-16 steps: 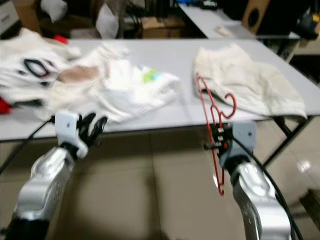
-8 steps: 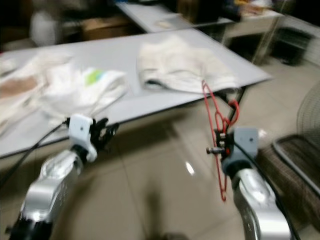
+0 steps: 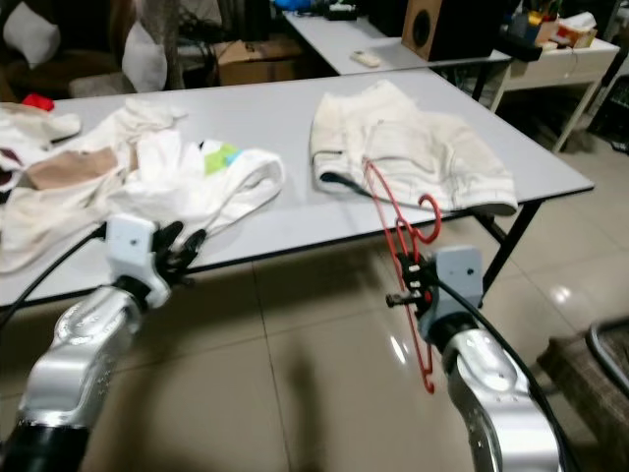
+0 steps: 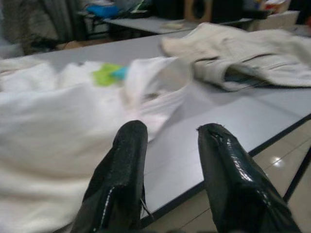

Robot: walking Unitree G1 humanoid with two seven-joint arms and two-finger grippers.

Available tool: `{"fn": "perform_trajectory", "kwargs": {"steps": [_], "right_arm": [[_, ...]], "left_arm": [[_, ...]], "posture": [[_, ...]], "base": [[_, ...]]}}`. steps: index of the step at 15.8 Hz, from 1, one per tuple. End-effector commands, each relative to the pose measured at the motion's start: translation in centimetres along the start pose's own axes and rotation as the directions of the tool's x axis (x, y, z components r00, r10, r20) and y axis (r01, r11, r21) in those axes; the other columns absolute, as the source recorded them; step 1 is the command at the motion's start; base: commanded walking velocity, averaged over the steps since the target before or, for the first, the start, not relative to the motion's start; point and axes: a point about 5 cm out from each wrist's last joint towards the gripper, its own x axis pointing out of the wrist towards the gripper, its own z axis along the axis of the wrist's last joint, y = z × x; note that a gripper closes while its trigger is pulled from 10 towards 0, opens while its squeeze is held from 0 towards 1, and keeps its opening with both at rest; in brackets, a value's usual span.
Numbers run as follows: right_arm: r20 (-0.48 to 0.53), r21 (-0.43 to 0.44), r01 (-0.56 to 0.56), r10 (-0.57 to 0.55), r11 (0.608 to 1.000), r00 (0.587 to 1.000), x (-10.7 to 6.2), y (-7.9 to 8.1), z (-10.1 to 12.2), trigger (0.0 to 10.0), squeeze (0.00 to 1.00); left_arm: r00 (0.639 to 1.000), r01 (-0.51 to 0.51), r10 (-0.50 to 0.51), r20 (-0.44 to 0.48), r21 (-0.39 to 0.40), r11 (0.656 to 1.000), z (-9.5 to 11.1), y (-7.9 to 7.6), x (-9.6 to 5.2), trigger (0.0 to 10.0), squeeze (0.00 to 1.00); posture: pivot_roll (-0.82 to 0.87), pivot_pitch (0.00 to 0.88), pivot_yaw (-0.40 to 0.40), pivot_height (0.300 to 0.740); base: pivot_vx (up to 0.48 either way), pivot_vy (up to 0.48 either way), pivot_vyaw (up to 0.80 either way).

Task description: Hang hanger

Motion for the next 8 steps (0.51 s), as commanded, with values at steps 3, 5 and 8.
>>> {"fn": "perform_trajectory", "kwargs": {"steps": [3,5,8], "right_arm": [[0.015,0.007,-0.015,0.014,1.0,1.0,0.1,0.2,0.2,10.0,0.0],[0.021,0.0,-0.011,0.011,1.0,1.0,0.2,0.2,0.2,10.0,0.0],[-0.001,-0.028,0.063,-0.063,0.998,0.998,0.3,-0.6,-0.1,10.0,0.0]], "left_arm": [[1.0,-0.03,0.03,-0.005,0.052,0.998,0.4,1.3,-0.2,10.0,0.0],[1.0,-0.02,0.021,-0.012,0.063,0.998,0.4,1.4,-0.1,10.0,0.0],[0.962,0.272,-0.268,-0.049,0.088,0.958,-0.5,-0.7,0.9,10.0,0.15]], "posture": [[-0.13,0.0,0.017,0.74],[-0.13,0.0,0.027,0.74],[-0.15,0.0,0.045,0.74]], "base": [[0.358,0.0,0.0],[0.36,0.0,0.0],[0.0,0.0,0.0]]}}
